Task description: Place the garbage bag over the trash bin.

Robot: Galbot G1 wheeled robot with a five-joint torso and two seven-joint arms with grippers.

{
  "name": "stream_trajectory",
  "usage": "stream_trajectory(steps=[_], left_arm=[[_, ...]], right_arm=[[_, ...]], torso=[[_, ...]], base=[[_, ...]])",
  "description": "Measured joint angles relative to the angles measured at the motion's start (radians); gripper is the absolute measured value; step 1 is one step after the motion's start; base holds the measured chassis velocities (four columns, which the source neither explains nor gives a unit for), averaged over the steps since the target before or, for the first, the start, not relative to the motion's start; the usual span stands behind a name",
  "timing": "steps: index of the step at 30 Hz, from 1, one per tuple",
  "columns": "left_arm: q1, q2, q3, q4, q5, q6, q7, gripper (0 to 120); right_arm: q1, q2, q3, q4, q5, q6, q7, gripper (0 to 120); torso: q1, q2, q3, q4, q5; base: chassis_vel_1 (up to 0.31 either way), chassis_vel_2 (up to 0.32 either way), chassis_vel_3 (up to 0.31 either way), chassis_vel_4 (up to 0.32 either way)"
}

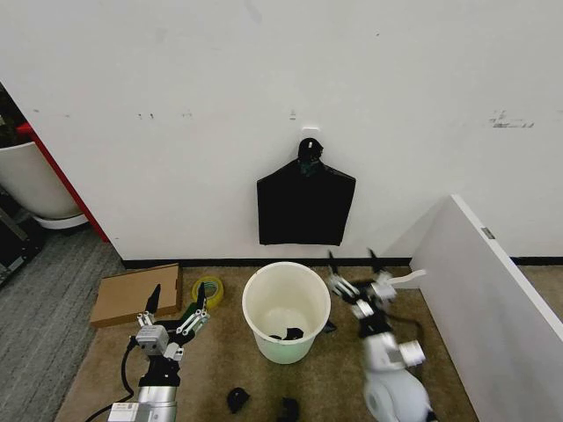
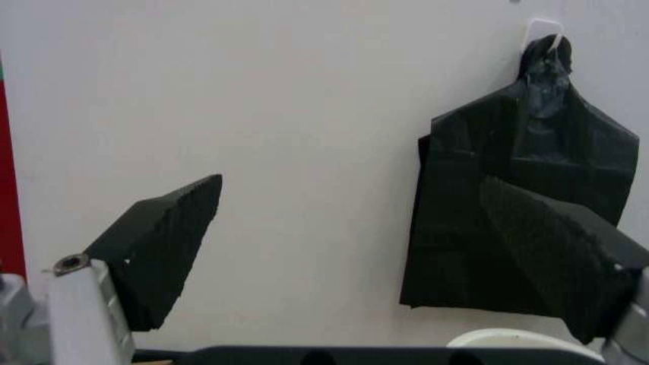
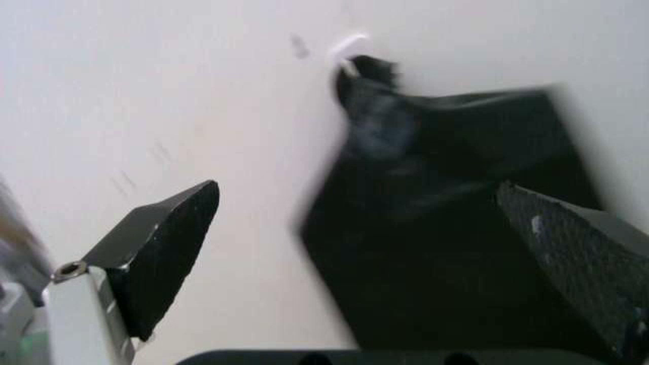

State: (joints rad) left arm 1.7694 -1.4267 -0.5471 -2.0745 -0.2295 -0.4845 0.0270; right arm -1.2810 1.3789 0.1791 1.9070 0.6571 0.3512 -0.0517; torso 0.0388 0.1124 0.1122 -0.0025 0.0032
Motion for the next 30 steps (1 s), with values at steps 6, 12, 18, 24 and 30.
stream_trajectory(steps=[6, 12, 18, 24, 30], left_arm=[[0.016, -0.011, 0.001, -0.026, 0.033, 0.019, -0.011, 100], [0.014, -0.007, -0.001, -0.041, 0.029, 0.03, -0.028, 100], [0.005, -0.005, 0.005, -0.02, 0.024, 0.026, -0.035, 100], [-0.015, -0.003, 0.014, 0.008, 0.022, 0.022, -0.037, 100], [-0.004, 0.01, 0.004, 0.006, 0.028, 0.023, -0.038, 100]], right_arm=[[0.213, 0.07, -0.054, -0.124, 0.236, -0.038, -0.057, 100], [0.088, 0.049, 0.01, -0.049, -0.201, -0.054, 0.03, 100], [-0.151, -0.01, 0.125, 0.011, -0.688, 0.051, 0.134, 100], [-0.154, -0.03, 0.084, -0.014, -0.602, 0.029, 0.119, 100], [0.221, 0.079, -0.001, -0.271, 0.021, 0.052, -0.098, 100]], torso=[[0.0, 0.0, 0.0, 0.0003, 0.0], [0.0, 0.0, 0.0, -0.0001, 0.0], [0.0, 0.0, 0.0, -0.0012, 0.0], [0.0, 0.0, 0.0, -0.0004, -0.0001], [0.0, 0.0, 0.0, 0.0006, 0.0003]], base=[[0.0, 0.0, 0.0, 0.0], [0.0, 0.0, 0.0, 0.0], [0.0, 0.0, 0.0, 0.0], [0.0, 0.0, 0.0, 0.0], [0.0, 0.0, 0.0, 0.0]])
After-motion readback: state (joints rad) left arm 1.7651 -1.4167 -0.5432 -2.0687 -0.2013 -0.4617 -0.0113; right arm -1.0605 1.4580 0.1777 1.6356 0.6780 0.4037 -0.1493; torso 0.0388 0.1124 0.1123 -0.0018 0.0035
